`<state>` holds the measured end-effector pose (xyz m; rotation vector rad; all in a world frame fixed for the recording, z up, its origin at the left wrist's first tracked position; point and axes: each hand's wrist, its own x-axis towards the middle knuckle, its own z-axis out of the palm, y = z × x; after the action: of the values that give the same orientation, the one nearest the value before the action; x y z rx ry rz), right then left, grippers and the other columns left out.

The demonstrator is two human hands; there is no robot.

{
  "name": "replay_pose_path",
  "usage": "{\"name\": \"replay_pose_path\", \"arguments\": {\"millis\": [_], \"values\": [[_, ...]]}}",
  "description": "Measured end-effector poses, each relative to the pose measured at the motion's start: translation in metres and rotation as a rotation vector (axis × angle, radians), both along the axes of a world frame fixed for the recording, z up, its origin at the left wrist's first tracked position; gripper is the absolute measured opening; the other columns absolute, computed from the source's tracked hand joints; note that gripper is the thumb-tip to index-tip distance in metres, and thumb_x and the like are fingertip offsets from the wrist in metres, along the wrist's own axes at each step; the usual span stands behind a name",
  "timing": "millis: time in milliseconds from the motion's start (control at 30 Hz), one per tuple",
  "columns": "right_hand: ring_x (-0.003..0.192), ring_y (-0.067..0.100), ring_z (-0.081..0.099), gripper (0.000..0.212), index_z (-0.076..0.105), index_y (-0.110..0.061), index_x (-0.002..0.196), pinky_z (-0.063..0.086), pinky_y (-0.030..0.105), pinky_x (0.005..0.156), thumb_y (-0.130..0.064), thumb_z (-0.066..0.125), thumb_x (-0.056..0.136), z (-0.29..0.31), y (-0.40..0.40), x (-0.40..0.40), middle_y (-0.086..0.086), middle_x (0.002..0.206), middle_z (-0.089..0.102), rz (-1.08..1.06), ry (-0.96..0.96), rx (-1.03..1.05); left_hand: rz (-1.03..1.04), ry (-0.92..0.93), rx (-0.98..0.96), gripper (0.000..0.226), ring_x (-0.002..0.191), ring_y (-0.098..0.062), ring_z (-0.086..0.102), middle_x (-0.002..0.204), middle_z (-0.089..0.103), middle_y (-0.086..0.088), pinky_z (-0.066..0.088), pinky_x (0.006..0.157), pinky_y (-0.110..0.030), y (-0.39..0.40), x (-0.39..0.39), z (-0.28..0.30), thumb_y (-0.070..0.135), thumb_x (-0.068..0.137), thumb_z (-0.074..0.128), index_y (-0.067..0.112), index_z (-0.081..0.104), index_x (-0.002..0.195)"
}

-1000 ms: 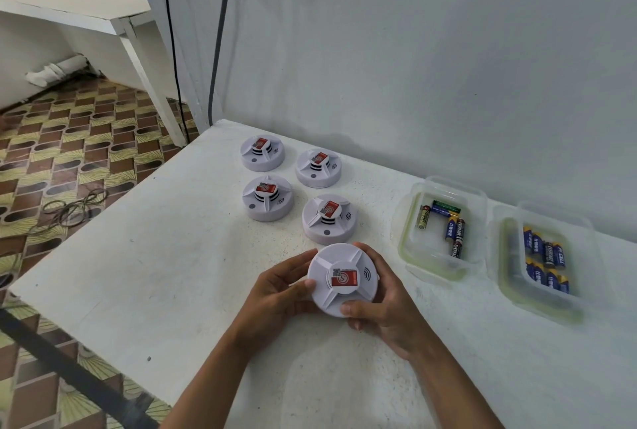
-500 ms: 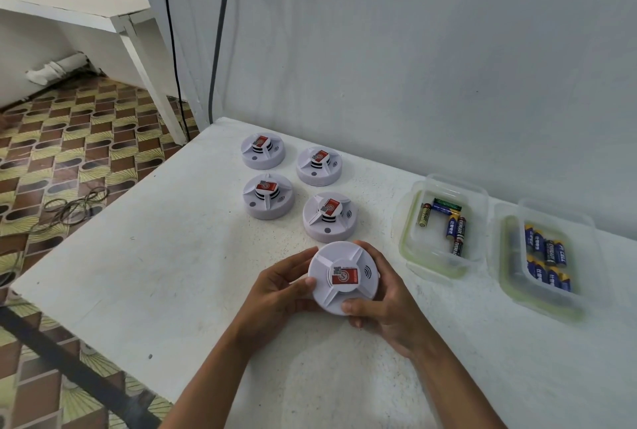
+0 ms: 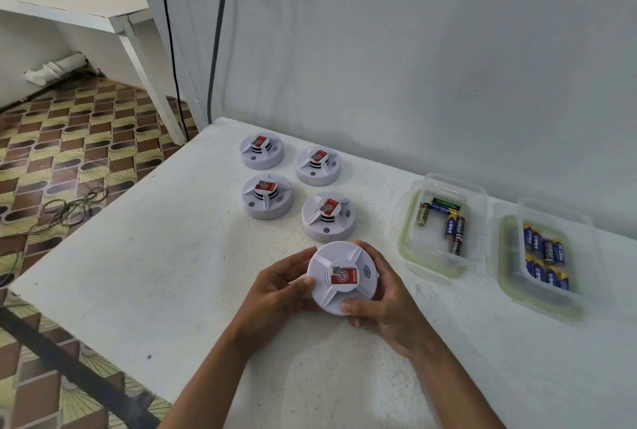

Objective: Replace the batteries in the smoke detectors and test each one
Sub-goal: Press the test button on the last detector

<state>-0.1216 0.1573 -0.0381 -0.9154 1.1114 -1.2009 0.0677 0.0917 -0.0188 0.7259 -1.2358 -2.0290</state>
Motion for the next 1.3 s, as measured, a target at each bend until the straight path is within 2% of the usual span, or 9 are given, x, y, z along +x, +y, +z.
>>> {"name": "replay_pose_path", "arguments": {"millis": [300,433,700,833,900,1000,1133,1233,1300], "values": [[0.079,0.021,0.058,0.082,0.046,-0.036,0.134,0.051,0.032,0.054,-0.003,0.078,0.066,-0.0001,0.0003,0.0,0.009,0.12,0.057,-0.005,-0.002,0.003,0.001,0.003,0.009,0.049,0.115,-0.035,0.061,0.129,0.063,-0.012,0.057,0.084,-0.045,-0.0005,0.0003,-0.0013,0.031,0.076,0.078,0.025,0.066,0.123],[0.085,0.022,0.058,0.085,0.043,-0.035,0.136,0.051,0.03,0.056,-0.007,0.079,0.065,-0.0007,-0.0005,0.0,0.008,0.124,0.055,-0.012,0.03,0.012,0.006,0.001,0.012,0.05,0.116,-0.037,0.06,0.13,0.062,-0.013,0.056,0.085,-0.047,-0.0014,0.0009,-0.0026,0.031,0.077,0.077,0.023,0.064,0.125],[0.078,0.02,0.058,0.082,0.046,-0.035,0.134,0.051,0.031,0.054,-0.002,0.078,0.066,0.0008,0.0,0.0003,0.007,0.118,0.058,-0.003,-0.009,0.0,0.007,0.008,0.021,0.05,0.114,-0.035,0.062,0.127,0.063,-0.012,0.057,0.082,-0.043,-0.0005,0.0005,-0.0008,0.031,0.075,0.079,0.024,0.066,0.122],[0.078,0.024,0.056,0.081,0.048,-0.036,0.132,0.051,0.032,0.053,0.001,0.077,0.066,0.0005,0.0005,-0.0002,0.004,0.115,0.061,-0.002,-0.031,-0.01,0.002,0.026,0.014,0.037,0.113,-0.035,0.062,0.126,0.064,-0.013,0.057,0.081,-0.042,-0.0005,0.0004,-0.0022,0.011,0.087,0.064,0.023,0.067,0.122],[0.079,0.024,0.056,0.081,0.048,-0.038,0.132,0.051,0.032,0.053,0.001,0.077,0.067,0.0001,0.0003,0.0,0.003,0.115,0.061,-0.004,-0.024,-0.008,-0.001,0.034,0.01,0.04,0.113,-0.035,0.062,0.127,0.064,-0.014,0.057,0.081,-0.042,-0.0004,0.0006,-0.0031,0.004,0.089,0.055,0.022,0.067,0.122],[0.08,0.024,0.056,0.082,0.047,-0.037,0.133,0.049,0.031,0.053,-0.001,0.078,0.066,-0.0003,-0.0001,0.0006,0.009,0.12,0.057,-0.004,-0.025,-0.006,0.011,0.039,0.023,0.041,0.112,-0.036,0.063,0.126,0.064,-0.015,0.058,0.08,-0.042,0.0002,-0.0005,-0.002,0.001,0.088,0.052,0.022,0.068,0.12],[0.079,0.022,0.057,0.082,0.047,-0.037,0.133,0.05,0.032,0.054,-0.001,0.078,0.066,-0.0001,-0.0001,-0.0001,0.008,0.119,0.057,-0.005,-0.013,-0.007,0.011,0.023,0.016,0.036,0.112,-0.034,0.063,0.125,0.065,-0.012,0.058,0.079,-0.041,0.0007,-0.0006,-0.0016,0.01,0.087,0.063,0.025,0.069,0.119],[0.079,0.022,0.057,0.083,0.046,-0.036,0.134,0.051,0.033,0.055,0.0,0.077,0.066,0.0,0.0002,-0.0002,0.008,0.119,0.057,-0.004,-0.024,-0.002,0.002,0.025,0.022,0.045,0.114,-0.035,0.062,0.127,0.064,-0.012,0.057,0.081,-0.042,0.0005,0.0002,0.0008,0.027,0.078,0.076,0.024,0.067,0.122],[0.078,0.021,0.056,0.083,0.046,-0.035,0.134,0.051,0.033,0.054,0.001,0.077,0.066,-0.0001,0.0005,-0.0004,0.009,0.119,0.057,-0.002,-0.026,-0.004,0.006,0.026,0.028,0.049,0.113,-0.035,0.062,0.127,0.064,-0.012,0.058,0.081,-0.042,0.0004,0.0,0.0016,0.03,0.075,0.078,0.024,0.067,0.122]]}}
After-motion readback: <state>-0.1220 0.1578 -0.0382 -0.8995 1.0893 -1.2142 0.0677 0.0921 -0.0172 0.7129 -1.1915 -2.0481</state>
